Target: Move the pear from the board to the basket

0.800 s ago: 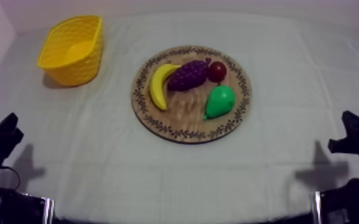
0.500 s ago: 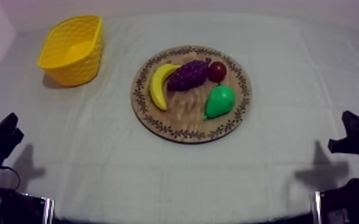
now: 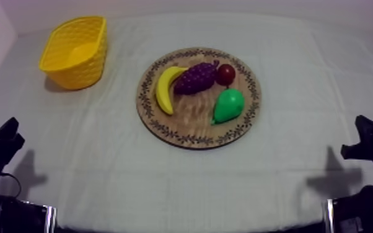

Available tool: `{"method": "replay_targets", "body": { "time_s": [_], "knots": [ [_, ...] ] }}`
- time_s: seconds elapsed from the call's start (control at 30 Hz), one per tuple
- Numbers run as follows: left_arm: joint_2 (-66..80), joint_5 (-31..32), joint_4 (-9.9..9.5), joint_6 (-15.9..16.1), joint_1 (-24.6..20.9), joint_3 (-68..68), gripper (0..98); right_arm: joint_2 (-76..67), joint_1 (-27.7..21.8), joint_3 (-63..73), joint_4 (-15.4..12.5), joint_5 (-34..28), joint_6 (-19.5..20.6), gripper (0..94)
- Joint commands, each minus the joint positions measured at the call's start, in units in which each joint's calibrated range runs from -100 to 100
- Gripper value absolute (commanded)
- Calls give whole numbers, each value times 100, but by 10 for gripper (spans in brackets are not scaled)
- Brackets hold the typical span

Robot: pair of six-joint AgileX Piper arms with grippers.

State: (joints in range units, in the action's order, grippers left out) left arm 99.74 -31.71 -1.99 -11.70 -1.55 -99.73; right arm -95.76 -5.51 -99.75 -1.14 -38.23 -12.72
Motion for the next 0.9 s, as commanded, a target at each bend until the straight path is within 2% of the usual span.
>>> {"method": "replay_targets", "body": {
  "time_s": [0.0,0.3,0.47,0.53,0.6,0.67,0.87],
  "knots": [
    [0,-6,-3,1,-1,-5,1,1,0,-3,0,1,0,3],
    [0,-95,-18,82,-15,5,1,1,0,-3,0,1,0,3],
    [0,34,-61,157,-238,0,5,1,0,-3,0,1,0,3],
    [0,203,-185,71,-291,15,14,1,0,-3,0,1,0,3],
    [0,514,-438,-176,-316,22,16,1,0,-3,0,1,0,3],
    [0,780,-608,-338,-329,56,16,1,0,-3,0,1,0,3],
    [-434,1295,-754,-434,-306,264,9,1,0,-3,0,1,0,3]
  ]
}}
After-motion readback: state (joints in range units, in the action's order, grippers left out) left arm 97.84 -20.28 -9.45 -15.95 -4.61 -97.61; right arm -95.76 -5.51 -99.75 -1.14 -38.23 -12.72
